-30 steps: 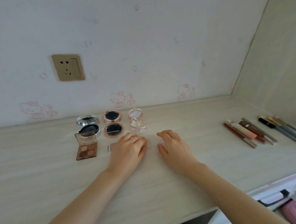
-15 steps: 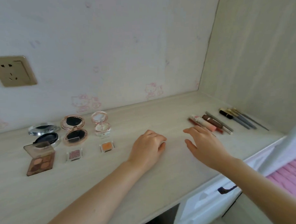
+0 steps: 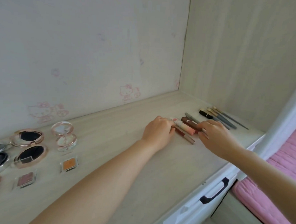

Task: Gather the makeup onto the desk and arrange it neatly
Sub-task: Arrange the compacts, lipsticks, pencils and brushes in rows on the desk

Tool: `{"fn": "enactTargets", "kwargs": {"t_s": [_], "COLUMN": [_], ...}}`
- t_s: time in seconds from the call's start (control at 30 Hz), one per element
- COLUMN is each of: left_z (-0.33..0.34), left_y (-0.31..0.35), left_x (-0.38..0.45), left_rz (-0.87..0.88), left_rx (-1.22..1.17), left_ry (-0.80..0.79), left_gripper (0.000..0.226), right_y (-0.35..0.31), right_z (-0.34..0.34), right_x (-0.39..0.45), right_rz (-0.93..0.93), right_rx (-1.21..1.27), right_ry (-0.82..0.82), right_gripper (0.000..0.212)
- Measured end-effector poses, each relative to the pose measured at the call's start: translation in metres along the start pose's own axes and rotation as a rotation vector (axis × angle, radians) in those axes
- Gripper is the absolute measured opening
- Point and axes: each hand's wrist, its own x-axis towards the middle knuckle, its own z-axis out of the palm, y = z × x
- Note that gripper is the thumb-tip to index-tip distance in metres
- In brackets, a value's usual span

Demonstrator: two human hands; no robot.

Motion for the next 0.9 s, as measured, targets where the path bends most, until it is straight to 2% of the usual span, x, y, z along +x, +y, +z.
{"fn": "enactTargets", "kwargs": {"t_s": [0.23, 0.4, 0.5, 0.73, 0.9], "left_z": [0.021, 0.041, 0.045, 0.047, 0.037], "left_y": [0.010, 0.015, 0.015, 0.022, 0.034], "left_x": [0.055, 0.083, 0.089, 0.092, 0.093], "left_rz": [-0.143, -0.242, -0.275, -0.382, -0.477], "left_rx": [-0.189, -0.171, -0.160, -0.356, -0.693], "left_ry": [-0.054, -0.194, -0.215, -0.129, 0.067], "left_gripper": [0.028, 0.035, 0.033, 0.027, 0.017], "right_y": [0.014, 0.019, 0.021, 0.022, 0.026], "right_z": [0.002, 0.011, 0.010, 0.012, 0.021], "right_x": [0.021, 0.021, 0.023, 0.029, 0.026], "right_rz": [0.096, 0.054, 0.052, 0.115, 0.216], "right_rx": [-0.035, -0.103, -0.085, -0.009, 0.203], "right_ry": [-0.042, -0.054, -0.063, -0.044, 0.046], "right_gripper": [0.027, 0.028, 0.027, 0.021, 0.018]}}
